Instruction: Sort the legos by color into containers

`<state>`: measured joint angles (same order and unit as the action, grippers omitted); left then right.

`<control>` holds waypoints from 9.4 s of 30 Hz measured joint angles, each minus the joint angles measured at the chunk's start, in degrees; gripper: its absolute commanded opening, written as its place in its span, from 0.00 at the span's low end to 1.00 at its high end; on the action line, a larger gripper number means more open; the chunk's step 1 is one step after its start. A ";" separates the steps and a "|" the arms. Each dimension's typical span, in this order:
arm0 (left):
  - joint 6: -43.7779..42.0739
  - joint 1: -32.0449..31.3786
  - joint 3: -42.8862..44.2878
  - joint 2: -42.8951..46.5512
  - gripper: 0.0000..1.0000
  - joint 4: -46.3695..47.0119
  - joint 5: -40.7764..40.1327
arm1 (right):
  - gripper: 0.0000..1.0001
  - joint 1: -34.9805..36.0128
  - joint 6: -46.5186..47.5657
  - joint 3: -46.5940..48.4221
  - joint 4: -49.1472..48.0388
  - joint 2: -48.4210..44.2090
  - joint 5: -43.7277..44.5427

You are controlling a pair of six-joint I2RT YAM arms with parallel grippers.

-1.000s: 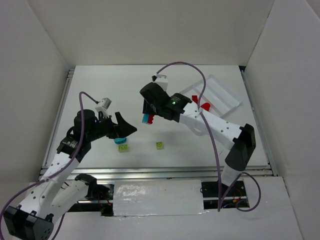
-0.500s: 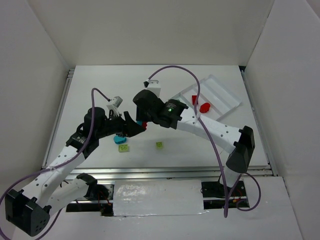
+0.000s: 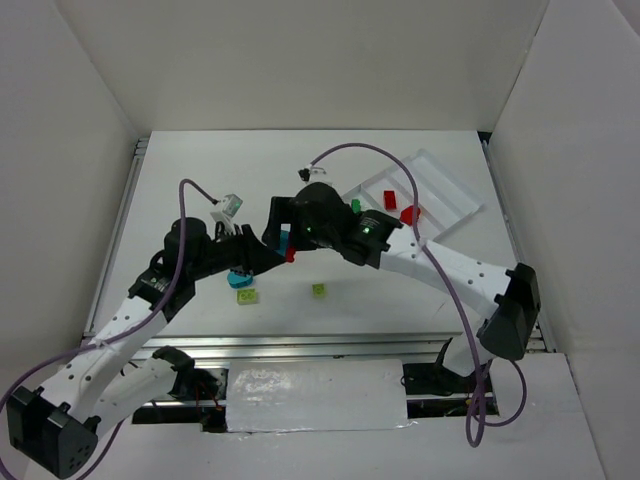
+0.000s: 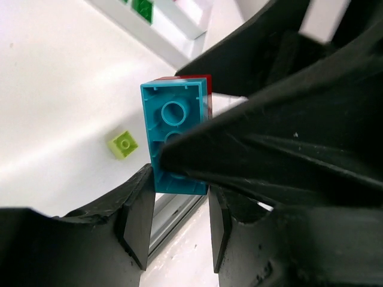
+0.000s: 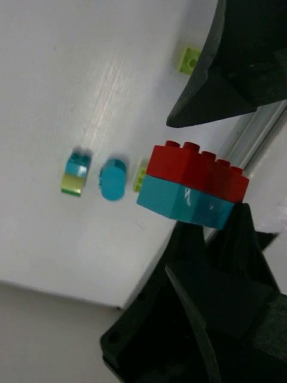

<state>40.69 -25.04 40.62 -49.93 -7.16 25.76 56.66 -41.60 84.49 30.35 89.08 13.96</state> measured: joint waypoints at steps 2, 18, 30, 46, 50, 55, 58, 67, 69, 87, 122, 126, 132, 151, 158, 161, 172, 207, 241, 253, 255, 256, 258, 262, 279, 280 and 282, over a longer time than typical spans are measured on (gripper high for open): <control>-0.09 -0.04 -0.07 1.81 0.00 0.90 0.02 | 1.00 -1.79 -0.26 -4.61 -4.22 -3.61 -6.54; 0.04 -0.24 -0.57 4.94 0.00 8.11 7.10 | 0.93 -17.92 -0.70 -30.12 -42.16 -19.63 -51.89; 0.28 -0.31 -0.57 7.56 0.00 12.13 13.97 | 0.55 -18.03 -4.52 -31.58 -57.29 -15.52 -60.70; 0.07 -0.52 -0.44 8.46 0.00 11.91 14.29 | 0.00 -19.47 -4.85 -35.89 -63.43 -16.92 -66.93; 0.04 -0.52 -0.37 8.46 0.00 11.85 14.47 | 0.00 -19.67 -4.98 -35.89 -63.71 -16.92 -67.30; -1.77 -1.09 1.46 8.46 0.00 8.48 12.76 | 0.00 -21.27 -2.10 -36.04 -63.47 -16.90 -70.01; -2.93 -0.79 3.93 9.20 0.00 3.96 10.19 | 0.00 -25.77 0.22 -37.68 -64.11 -16.83 -74.62; -5.18 -0.55 9.44 9.40 0.00 -2.60 3.10 | 0.00 -35.23 5.51 -39.30 -48.94 -15.26 -64.96; -6.58 -0.57 12.02 7.98 0.00 -7.52 -2.05 | 0.00 -39.30 4.35 -33.31 -35.89 -12.72 -49.68; -13.84 -0.48 13.18 8.85 0.00 -26.27 -19.98 | 0.00 -56.54 0.83 -15.72 0.57 8.59 3.89; -14.32 -0.44 10.64 6.56 0.00 -15.76 4.66 | 0.95 -34.58 8.70 -20.02 -21.51 -9.40 -44.13; -12.83 -0.46 9.25 7.52 0.00 -10.40 13.11 | 1.00 -19.50 3.02 -31.19 -41.57 -17.77 -55.69; -11.26 -0.44 8.48 9.16 0.00 -6.03 19.67 | 0.99 -13.44 -4.26 -35.87 -62.42 -20.52 -60.26; -9.31 -0.59 10.08 9.22 1.00 -9.14 14.67 | 0.00 -11.58 -2.01 -35.28 -64.89 -18.36 -55.12; -9.31 -0.61 21.46 2.47 1.00 -27.76 -20.20 | 0.00 -31.36 -1.36 -19.89 -30.84 -13.57 -22.69; -9.73 -0.48 20.94 3.78 1.00 -34.25 -32.00 | 0.00 -43.56 -4.22 -11.80 -20.83 -3.72 -9.84; -13.64 -0.52 15.21 15.82 0.99 -37.51 -38.62 | 0.00 -56.52 -8.15 15.96 -0.24 31.80 -0.66; -8.66 -0.85 13.75 16.72 1.00 -39.34 -50.12 | 1.00 -34.73 3.89 16.00 -1.25 14.34 -2.75; -1.49 2.75 14.51 22.62 0.99 -45.03 -61.44 | 0.93 6.08 6.84 33.20 9.14 47.54 -1.73; -1.68 2.75 14.51 22.62 1.00 -44.39 -60.78 | 0.73 6.10 7.02 33.18 7.56 47.58 -1.22; -1.68 2.75 14.51 22.62 1.00 -44.24 -60.59 | 0.66 6.10 7.19 33.18 7.58 47.58 -1.22; -1.68 2.75 14.51 22.62 1.00 -44.24 -60.54 | 0.61 6.10 7.21 33.18 7.56 47.58 -1.22; -1.68 2.75 14.51 22.62 0.99 -44.24 -60.46 | 0.54 6.10 7.13 33.18 7.54 47.58 -0.98; -1.70 2.75 14.51 22.64 1.00 -44.22 -60.39 | 0.48 6.10 6.97 31.78 5.81 47.15 0.20; -1.75 2.80 14.51 22.62 1.00 -43.74 -60.11 | 0.43 -5.73 6.54 5.46 2.25 24.00 3.45; -1.75 2.84 14.51 22.62 1.00 -43.74 -60.02 | 0.42 -8.00 6.58 4.09 2.12 21.66 3.37; -1.75 2.89 14.51 22.62 1.00 -43.71 -60.00 | 0.43 -13.05 6.67 2.36 1.55 17.44 3.65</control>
<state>38.94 -22.15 55.13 -27.31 -50.87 -34.24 43.62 -34.94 86.85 31.90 106.52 17.61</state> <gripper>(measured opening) 0.995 0.697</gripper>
